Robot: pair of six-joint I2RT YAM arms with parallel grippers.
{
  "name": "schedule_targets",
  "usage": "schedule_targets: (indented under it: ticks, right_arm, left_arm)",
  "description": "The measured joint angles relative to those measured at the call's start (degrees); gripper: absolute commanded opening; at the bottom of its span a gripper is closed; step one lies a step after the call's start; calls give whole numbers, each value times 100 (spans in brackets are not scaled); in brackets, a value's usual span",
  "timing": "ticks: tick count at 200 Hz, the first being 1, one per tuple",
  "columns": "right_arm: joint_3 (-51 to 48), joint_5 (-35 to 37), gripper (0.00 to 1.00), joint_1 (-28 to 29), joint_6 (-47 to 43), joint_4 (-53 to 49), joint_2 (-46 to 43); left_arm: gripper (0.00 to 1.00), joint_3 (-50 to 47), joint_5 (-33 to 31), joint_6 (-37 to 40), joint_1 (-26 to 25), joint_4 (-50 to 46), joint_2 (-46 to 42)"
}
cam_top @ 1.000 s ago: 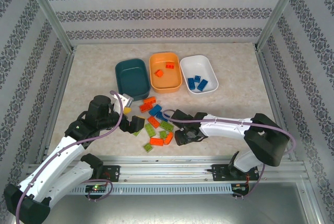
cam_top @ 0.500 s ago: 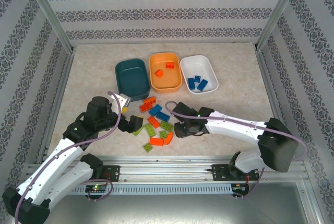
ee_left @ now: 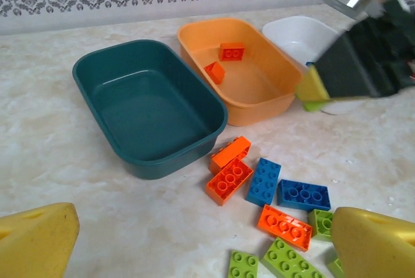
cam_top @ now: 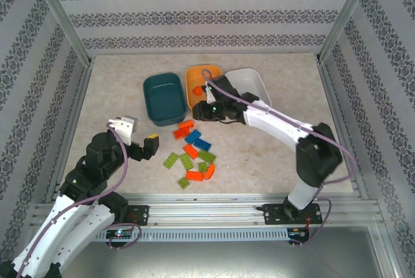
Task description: Sort the legos into containers by color
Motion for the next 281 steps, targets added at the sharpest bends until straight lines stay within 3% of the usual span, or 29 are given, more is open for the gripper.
schedule_targets:
  ticks: [59,95,120,146,177,240,281]
  right_arm:
    - [2820,-278,31,-74,39,52,2354]
    - [4562,-282,55,-74,-4,-190,3497]
    - [5482,-245,60,-74,-39,-494,3982]
    - [5687,-197,62,-74,-101,-741,3939]
    - [4199,-50,63,-70,-295,-728,2820]
    - [-634,258,65,-76,-354,-175,-1482]
    - [-2573,278,65,-72,-297,-111,-2973]
  left_arm:
    - [100,0,-195,17,0,-87,162]
    - [100,7,-190,17,0,-105,275]
    - [100,111,-199,-13,0,-225,535]
    - [100,404,-310,-140,0,-509,909]
    - [100,730,-122,-264,0,-769,1412]
    - [99,1366,957,-850,-50,-1606,2586]
    - [94,1078,1318,-1084,-267,-1637,3412]
